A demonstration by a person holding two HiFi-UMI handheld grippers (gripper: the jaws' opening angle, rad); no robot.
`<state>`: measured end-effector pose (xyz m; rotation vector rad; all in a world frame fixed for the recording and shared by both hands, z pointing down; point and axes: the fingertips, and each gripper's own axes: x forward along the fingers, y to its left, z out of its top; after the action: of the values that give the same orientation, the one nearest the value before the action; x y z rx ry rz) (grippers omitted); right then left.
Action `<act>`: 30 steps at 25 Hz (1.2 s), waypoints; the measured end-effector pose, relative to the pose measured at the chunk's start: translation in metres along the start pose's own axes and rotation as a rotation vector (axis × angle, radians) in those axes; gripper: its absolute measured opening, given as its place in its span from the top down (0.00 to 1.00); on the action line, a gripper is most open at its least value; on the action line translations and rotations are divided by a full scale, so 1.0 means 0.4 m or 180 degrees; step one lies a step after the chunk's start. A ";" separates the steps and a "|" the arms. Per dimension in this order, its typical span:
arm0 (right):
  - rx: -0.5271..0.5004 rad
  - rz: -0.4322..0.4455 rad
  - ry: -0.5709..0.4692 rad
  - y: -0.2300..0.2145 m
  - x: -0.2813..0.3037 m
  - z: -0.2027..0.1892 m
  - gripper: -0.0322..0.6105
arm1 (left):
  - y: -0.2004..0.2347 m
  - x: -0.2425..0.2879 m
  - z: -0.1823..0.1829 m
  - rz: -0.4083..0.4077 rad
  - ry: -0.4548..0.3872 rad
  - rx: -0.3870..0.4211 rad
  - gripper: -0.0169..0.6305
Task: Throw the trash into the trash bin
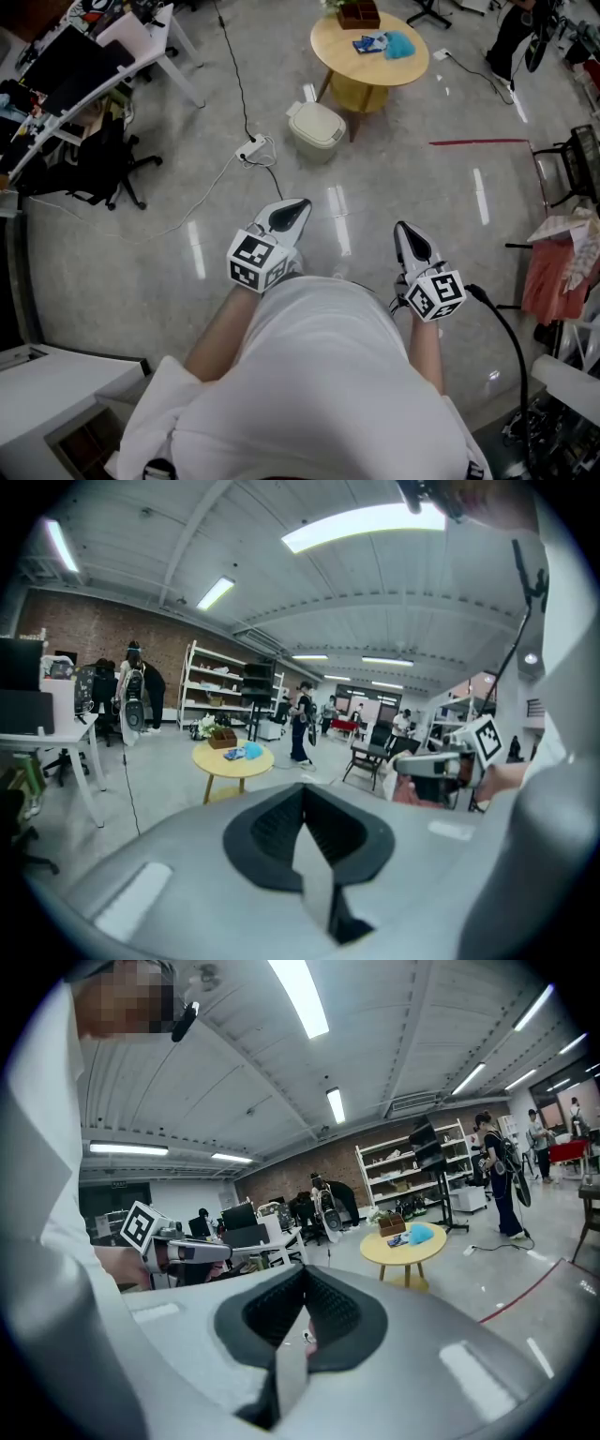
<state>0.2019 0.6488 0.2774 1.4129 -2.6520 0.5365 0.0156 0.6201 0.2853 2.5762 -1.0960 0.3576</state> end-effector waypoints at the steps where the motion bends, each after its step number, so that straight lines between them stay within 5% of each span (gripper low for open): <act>1: 0.0009 0.0005 -0.0006 -0.009 -0.007 0.000 0.95 | -0.007 0.005 -0.003 0.0012 0.0007 -0.0004 0.97; 15: -0.0226 0.0161 0.0164 -0.108 -0.054 -0.017 0.95 | -0.067 0.068 -0.002 0.0262 0.0010 0.0052 0.97; 30: -0.0109 -0.0001 0.0207 -0.176 0.009 -0.013 0.95 | 0.019 0.139 0.023 0.0220 0.0079 0.0028 0.97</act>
<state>0.2569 0.6116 0.3016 1.3627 -2.5978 0.5249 0.0485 0.5756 0.2977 2.5391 -1.1795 0.4109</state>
